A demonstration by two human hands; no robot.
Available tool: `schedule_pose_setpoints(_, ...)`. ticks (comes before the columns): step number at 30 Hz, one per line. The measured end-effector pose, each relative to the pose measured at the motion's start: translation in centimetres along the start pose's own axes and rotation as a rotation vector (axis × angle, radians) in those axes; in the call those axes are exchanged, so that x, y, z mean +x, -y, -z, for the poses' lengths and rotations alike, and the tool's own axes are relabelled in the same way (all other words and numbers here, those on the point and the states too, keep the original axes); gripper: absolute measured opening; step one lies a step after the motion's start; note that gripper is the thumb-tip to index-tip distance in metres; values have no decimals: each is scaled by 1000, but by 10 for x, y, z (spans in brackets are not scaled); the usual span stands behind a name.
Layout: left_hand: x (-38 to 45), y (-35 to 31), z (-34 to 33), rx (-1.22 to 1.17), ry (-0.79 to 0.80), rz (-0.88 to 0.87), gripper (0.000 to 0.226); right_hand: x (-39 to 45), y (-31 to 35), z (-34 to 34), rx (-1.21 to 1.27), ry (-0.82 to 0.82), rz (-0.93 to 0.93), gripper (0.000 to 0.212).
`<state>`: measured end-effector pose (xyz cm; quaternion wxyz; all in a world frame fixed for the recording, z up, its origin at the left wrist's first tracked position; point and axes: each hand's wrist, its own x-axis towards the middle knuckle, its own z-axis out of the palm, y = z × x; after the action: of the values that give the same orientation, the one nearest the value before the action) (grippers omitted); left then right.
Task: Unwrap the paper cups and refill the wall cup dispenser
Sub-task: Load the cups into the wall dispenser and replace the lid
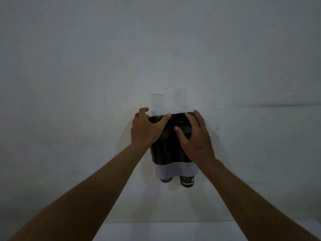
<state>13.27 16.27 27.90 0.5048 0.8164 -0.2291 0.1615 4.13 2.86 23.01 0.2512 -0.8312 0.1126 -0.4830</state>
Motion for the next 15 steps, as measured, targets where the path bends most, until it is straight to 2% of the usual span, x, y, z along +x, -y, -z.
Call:
schedule_pose_setpoints(7,-23,25,-5,-116,-31,-79,80,-11,1,-1,56,32,-16,73)
schedule_pose_setpoints(12,-57,55,-13,-171,21,-24,96,-40,-10,-1,142,50,-101,80)
schedule_pose_setpoints(15,-76,76,-23,-176,73,45,89,-62,-20,-1,157,56,-209,77)
